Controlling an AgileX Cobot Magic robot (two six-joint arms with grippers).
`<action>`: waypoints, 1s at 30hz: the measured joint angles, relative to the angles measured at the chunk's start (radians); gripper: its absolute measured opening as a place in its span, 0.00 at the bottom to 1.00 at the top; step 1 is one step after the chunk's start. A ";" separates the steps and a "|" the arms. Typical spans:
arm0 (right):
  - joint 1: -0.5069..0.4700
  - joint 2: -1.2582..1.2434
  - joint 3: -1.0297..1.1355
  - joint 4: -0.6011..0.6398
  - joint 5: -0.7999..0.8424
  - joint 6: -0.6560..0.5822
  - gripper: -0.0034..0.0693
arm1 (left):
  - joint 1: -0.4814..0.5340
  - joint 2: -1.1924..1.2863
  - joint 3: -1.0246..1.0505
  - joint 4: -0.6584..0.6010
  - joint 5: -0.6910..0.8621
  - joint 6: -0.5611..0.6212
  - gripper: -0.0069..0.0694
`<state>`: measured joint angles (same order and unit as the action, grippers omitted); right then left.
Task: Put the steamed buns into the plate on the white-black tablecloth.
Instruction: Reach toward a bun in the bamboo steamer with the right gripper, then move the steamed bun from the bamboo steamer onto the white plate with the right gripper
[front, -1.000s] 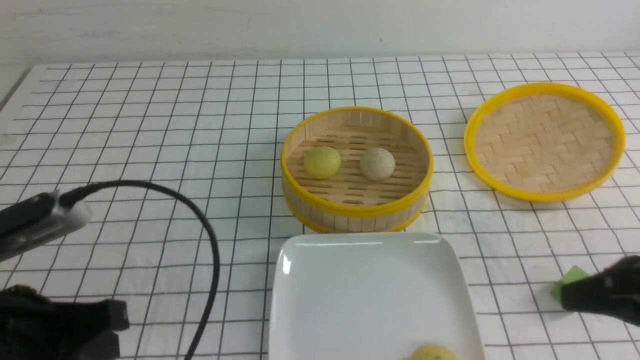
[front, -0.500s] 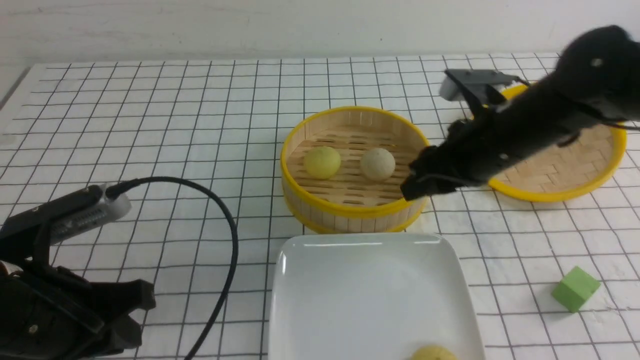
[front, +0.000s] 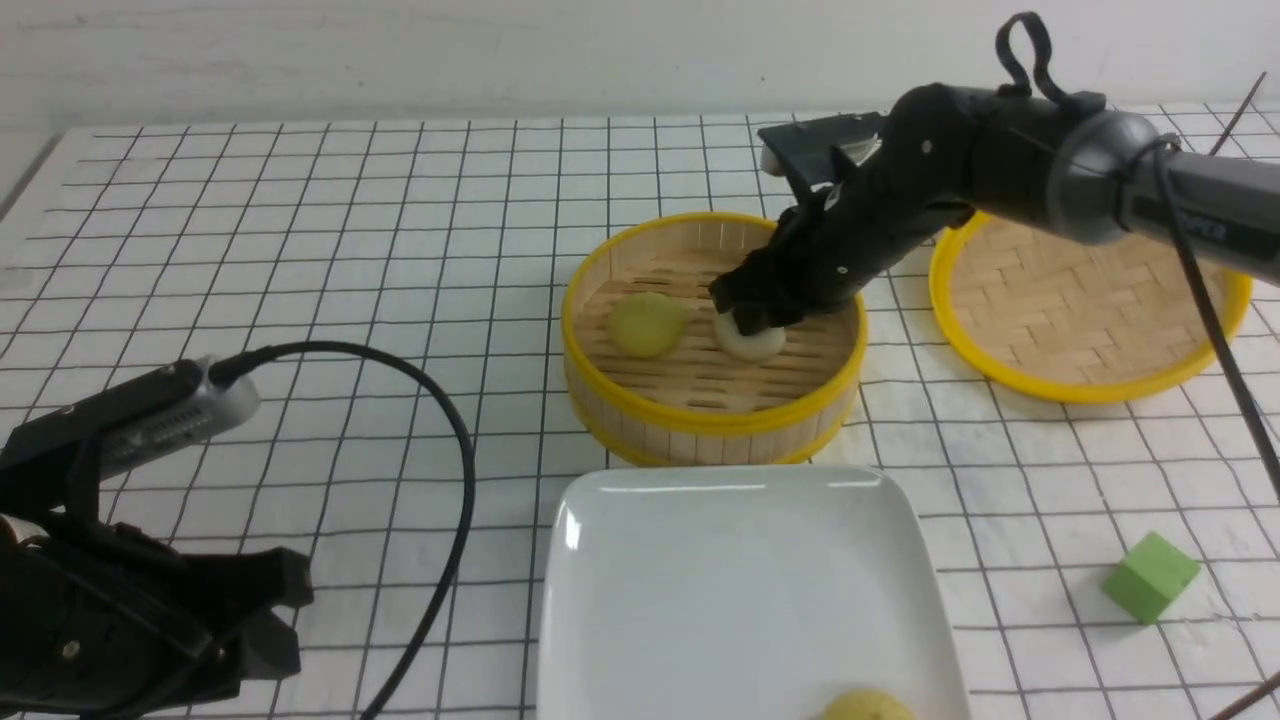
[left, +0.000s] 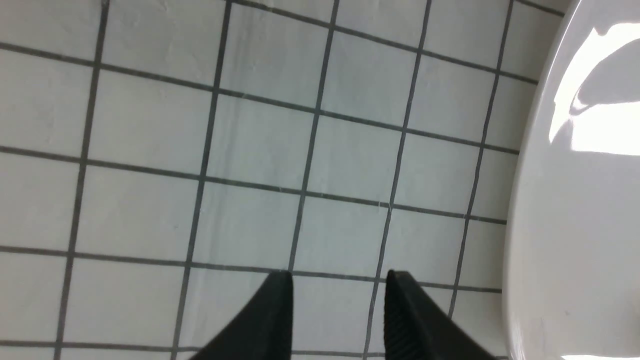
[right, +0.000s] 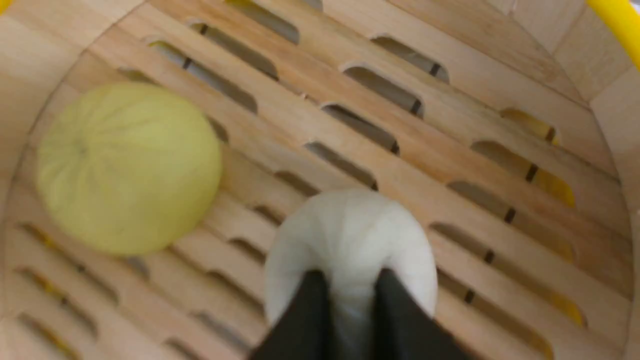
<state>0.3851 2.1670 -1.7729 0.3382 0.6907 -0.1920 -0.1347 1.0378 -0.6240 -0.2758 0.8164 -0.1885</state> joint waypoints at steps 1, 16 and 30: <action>0.000 -0.008 0.000 0.000 0.009 0.000 0.14 | 0.000 0.000 0.000 0.000 0.000 0.000 0.46; 0.118 -0.587 0.602 0.086 0.104 0.022 0.09 | 0.000 0.000 0.000 -0.004 0.010 0.000 0.46; 0.185 -0.585 0.901 0.169 -0.302 0.033 0.78 | 0.000 0.000 0.000 -0.004 -0.016 0.000 0.46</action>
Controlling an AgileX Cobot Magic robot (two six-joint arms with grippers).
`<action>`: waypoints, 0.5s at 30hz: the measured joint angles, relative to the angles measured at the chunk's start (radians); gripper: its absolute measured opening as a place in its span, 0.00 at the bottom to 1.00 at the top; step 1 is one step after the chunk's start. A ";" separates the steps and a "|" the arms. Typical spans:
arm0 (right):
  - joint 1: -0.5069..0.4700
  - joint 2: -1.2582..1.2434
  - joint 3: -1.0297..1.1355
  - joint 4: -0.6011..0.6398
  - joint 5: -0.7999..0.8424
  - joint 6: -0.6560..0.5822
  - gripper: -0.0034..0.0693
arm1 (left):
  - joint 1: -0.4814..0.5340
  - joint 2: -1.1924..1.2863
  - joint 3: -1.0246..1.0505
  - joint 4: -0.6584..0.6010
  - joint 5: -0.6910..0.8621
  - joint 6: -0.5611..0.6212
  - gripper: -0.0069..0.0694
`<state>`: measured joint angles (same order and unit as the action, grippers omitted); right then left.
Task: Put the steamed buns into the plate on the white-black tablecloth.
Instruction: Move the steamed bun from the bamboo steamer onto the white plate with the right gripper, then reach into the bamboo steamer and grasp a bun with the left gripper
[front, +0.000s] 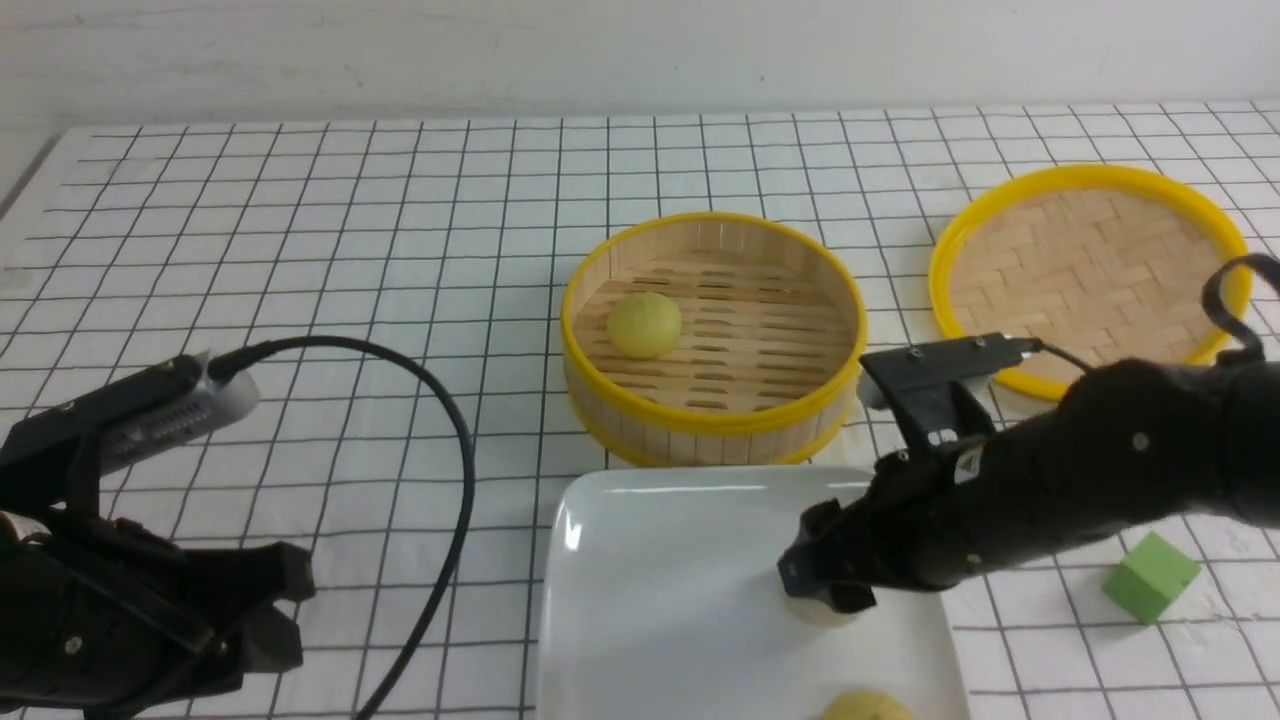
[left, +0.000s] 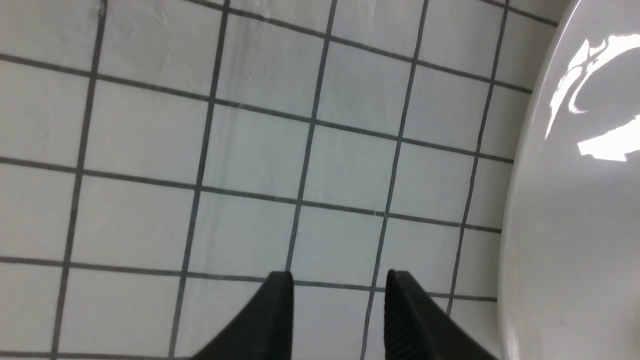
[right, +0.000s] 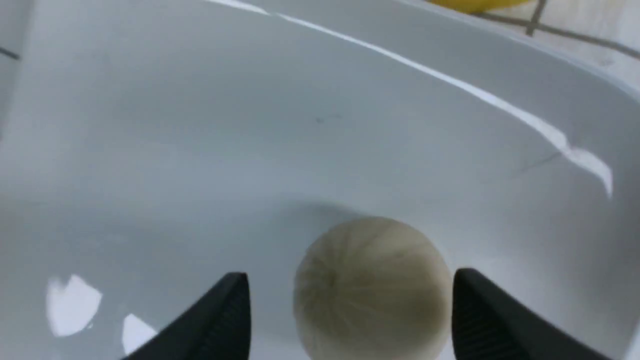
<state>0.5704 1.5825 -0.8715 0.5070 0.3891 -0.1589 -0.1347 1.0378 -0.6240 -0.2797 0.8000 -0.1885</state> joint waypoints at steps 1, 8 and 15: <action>-0.005 -0.026 -0.018 -0.010 0.035 0.000 0.79 | 0.000 0.000 0.000 0.000 -0.001 0.000 0.46; -0.121 -0.333 -0.118 -0.189 0.405 0.019 0.48 | 0.000 0.002 -0.004 0.000 -0.002 0.000 0.40; -0.259 -0.683 0.003 -0.353 0.678 0.064 0.03 | 0.000 0.134 -0.215 -0.022 0.121 0.063 0.11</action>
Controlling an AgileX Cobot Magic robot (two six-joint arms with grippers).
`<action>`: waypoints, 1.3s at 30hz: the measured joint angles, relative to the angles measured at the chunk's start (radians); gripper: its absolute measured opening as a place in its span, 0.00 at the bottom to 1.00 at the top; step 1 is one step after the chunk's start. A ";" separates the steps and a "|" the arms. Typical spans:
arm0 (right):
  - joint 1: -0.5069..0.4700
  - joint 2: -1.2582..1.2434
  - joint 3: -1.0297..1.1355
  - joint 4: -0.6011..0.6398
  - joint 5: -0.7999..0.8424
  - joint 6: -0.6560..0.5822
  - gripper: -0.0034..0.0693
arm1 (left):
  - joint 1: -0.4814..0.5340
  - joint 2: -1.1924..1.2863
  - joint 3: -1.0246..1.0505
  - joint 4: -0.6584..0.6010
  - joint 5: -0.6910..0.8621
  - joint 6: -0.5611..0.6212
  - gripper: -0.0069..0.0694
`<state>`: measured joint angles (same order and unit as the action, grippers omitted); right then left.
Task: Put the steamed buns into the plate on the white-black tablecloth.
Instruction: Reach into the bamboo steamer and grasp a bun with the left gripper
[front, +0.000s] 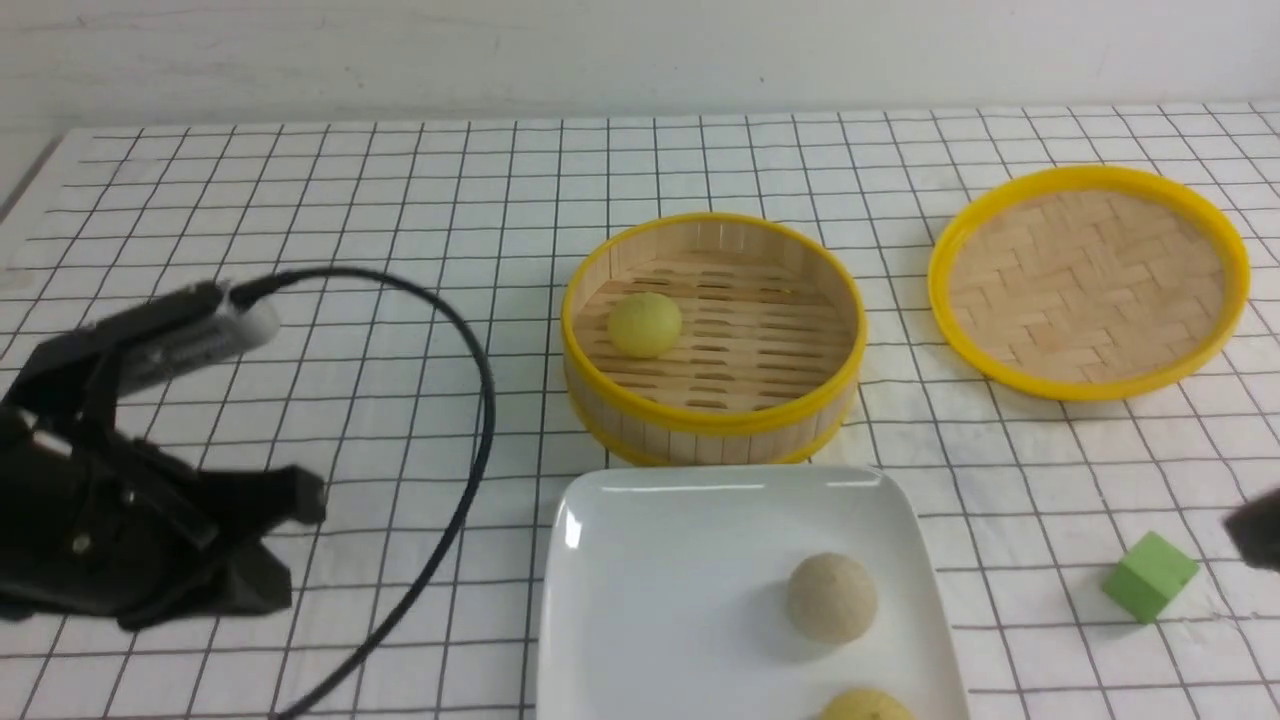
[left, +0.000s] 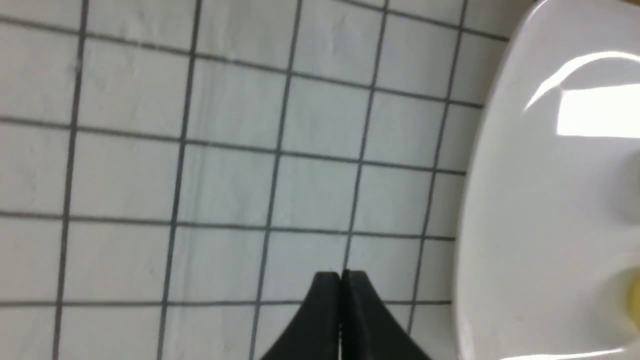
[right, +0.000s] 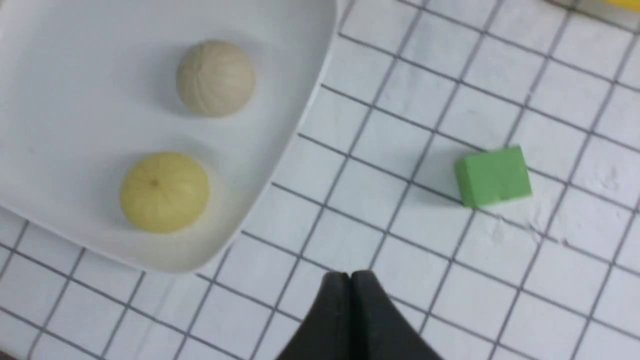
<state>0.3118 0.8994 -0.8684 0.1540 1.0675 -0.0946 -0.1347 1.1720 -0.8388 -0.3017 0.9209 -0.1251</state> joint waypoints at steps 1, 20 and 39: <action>-0.009 -0.031 0.027 -0.004 0.000 0.000 0.03 | -0.002 0.033 -0.044 -0.021 0.013 0.023 0.09; -0.024 -0.185 0.286 0.012 -0.205 0.003 0.04 | -0.353 0.869 -1.042 0.208 0.065 -0.119 0.57; -0.024 -0.185 0.286 0.012 -0.221 0.003 0.04 | -0.358 1.121 -1.236 0.302 0.044 -0.241 0.17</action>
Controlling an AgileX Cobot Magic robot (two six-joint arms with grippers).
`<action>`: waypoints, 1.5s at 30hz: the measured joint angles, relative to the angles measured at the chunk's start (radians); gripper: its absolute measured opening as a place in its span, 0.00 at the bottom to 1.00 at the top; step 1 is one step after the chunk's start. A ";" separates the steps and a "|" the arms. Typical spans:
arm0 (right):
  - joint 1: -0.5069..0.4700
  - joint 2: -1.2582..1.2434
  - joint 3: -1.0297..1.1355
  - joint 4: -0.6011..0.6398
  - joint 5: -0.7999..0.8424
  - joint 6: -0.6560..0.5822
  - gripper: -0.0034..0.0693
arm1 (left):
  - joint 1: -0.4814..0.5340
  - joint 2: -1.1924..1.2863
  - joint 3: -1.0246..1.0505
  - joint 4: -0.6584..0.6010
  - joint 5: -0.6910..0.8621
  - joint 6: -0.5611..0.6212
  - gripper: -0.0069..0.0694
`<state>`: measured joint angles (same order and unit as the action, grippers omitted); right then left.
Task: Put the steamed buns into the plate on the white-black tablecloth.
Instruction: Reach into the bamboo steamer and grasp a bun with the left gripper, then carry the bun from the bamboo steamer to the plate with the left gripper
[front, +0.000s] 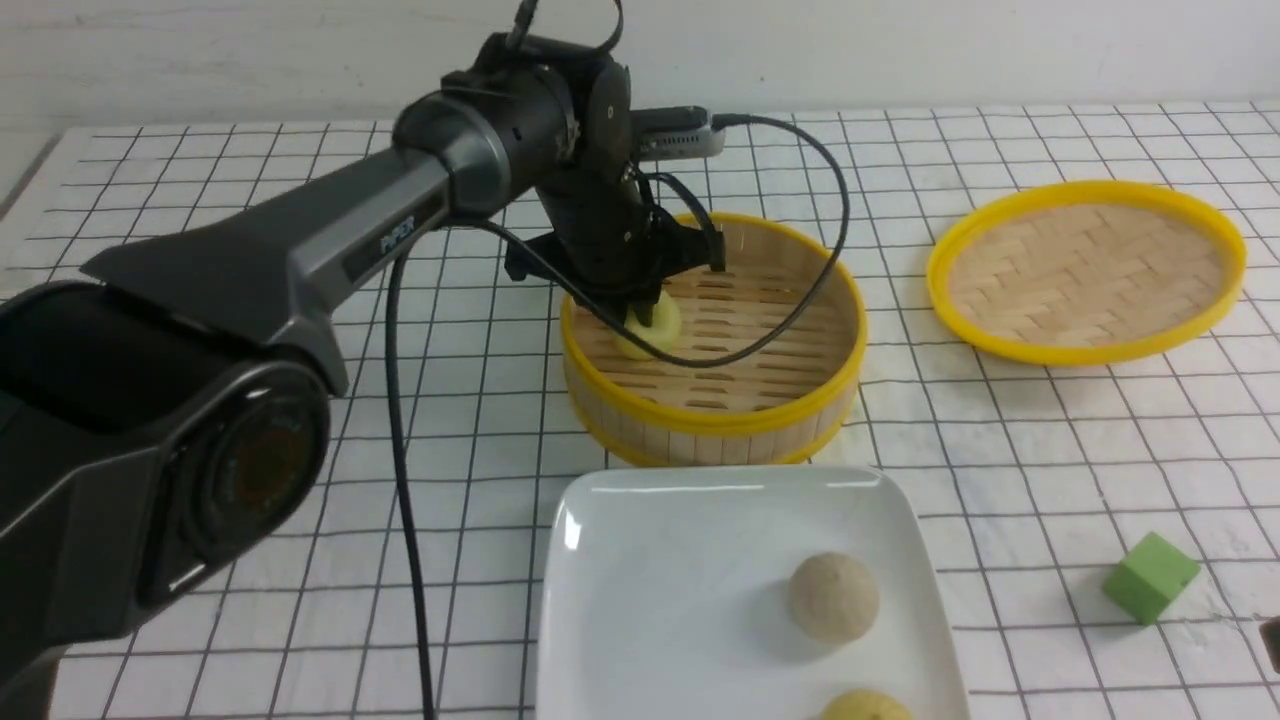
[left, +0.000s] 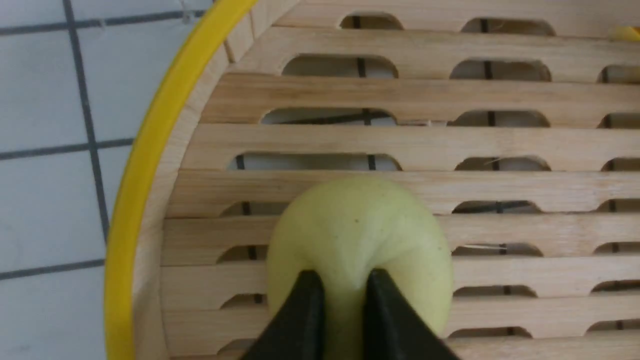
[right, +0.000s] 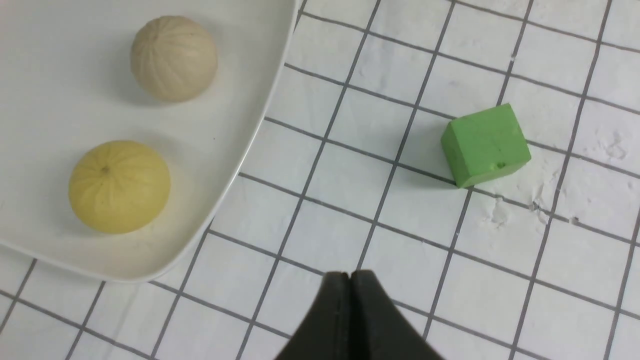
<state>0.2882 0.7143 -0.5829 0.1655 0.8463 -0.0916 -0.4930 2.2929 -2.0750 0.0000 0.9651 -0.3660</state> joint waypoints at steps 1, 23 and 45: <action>0.000 0.000 0.000 0.000 0.000 0.000 0.05 | 0.000 -0.018 0.000 0.005 0.012 0.001 0.13; 0.000 -0.002 0.001 0.007 0.000 0.000 0.06 | -0.074 -0.645 0.659 -0.181 0.194 0.149 0.14; -0.001 -0.383 -0.052 0.067 0.246 -0.004 0.07 | -0.230 -0.531 0.887 -0.171 -0.150 0.044 0.73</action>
<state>0.2874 0.3314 -0.6348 0.2326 1.0925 -0.0958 -0.7230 1.7621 -1.1882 -0.1711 0.8151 -0.3217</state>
